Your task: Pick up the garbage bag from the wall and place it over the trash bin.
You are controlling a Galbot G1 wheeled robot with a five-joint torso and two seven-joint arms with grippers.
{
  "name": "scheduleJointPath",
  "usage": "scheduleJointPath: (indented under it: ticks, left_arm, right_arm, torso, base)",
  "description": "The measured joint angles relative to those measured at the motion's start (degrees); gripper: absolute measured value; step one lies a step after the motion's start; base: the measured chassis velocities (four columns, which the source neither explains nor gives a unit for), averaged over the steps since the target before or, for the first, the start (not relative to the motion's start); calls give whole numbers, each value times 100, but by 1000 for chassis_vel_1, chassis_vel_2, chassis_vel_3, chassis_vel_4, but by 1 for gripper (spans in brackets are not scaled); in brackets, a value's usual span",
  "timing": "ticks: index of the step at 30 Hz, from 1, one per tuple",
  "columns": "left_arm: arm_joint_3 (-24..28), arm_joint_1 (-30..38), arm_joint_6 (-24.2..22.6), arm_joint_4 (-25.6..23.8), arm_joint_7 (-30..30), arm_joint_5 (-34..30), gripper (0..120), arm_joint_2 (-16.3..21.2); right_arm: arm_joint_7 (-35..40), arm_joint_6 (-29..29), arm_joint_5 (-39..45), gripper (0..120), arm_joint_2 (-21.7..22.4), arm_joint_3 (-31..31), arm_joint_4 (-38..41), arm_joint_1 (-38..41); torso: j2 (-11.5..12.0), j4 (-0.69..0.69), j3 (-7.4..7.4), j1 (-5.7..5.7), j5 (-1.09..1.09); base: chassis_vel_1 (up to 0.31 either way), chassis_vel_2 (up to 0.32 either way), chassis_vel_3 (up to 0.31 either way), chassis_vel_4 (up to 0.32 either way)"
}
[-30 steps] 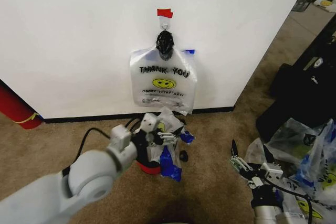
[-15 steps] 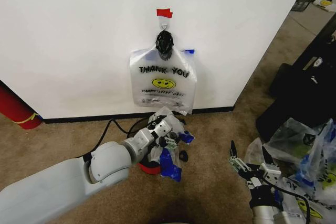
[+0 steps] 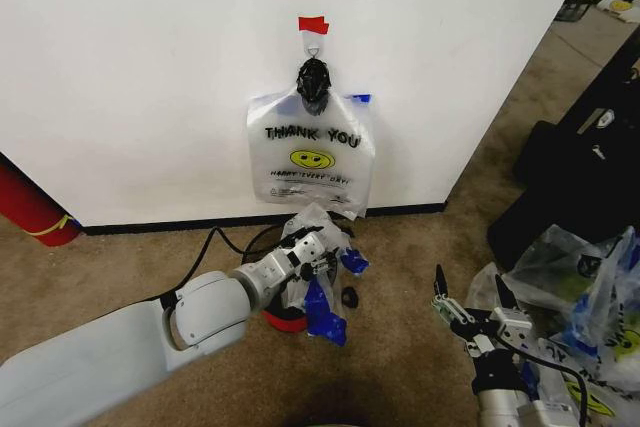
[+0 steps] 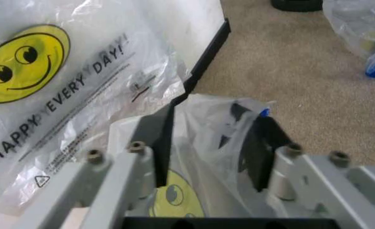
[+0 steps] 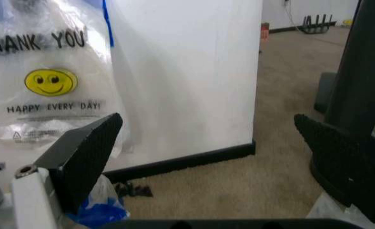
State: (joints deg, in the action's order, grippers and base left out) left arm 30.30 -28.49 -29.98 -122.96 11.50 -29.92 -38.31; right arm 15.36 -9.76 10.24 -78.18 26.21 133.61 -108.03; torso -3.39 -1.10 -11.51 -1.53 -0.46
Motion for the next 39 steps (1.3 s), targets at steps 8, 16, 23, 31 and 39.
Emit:
scheduleJointPath:
  ticks: [8, 16, 23, 31, 39]
  left_arm:
    - [-52, -68, -36, 18, 263, -163, 9, -99]
    - [-547, -396, -197, -5, 850, -990, 0, -206]
    - [-1061, -731, -246, 37, 1331, -1724, 0, -303]
    - [-1645, -1204, -199, 4, 1483, -1817, 0, -356]
    - [-1753, -1371, -183, -79, 1489, -1813, 0, -497]
  right_arm:
    - [59, 342, 244, 100, 184, -75, 0, 9]
    - [51, 753, 546, 100, 550, -404, 6, 139]
    - [460, 1691, 1925, 100, 970, -536, 184, 512]
    - [885, 2698, 4077, 100, 1658, -374, 280, 1165]
    - [1472, 3838, 6135, 100, 2190, -1091, -375, 3145]
  torso:
    - [0, 0, 0, 0, 0]
    - [0, 0, 0, 0, 0]
    - [0, 0, 0, 1, 2]
    - [0, 0, 0, 1, 0]
    - [0, 4, 0, 1, 1]
  base:
    - [0, 0, 0, 0]
    - [0, 0, 0, 0]
    - [0, 0, 0, 0]
    - [0, 0, 0, 0]
    - [0, 0, 0, 0]
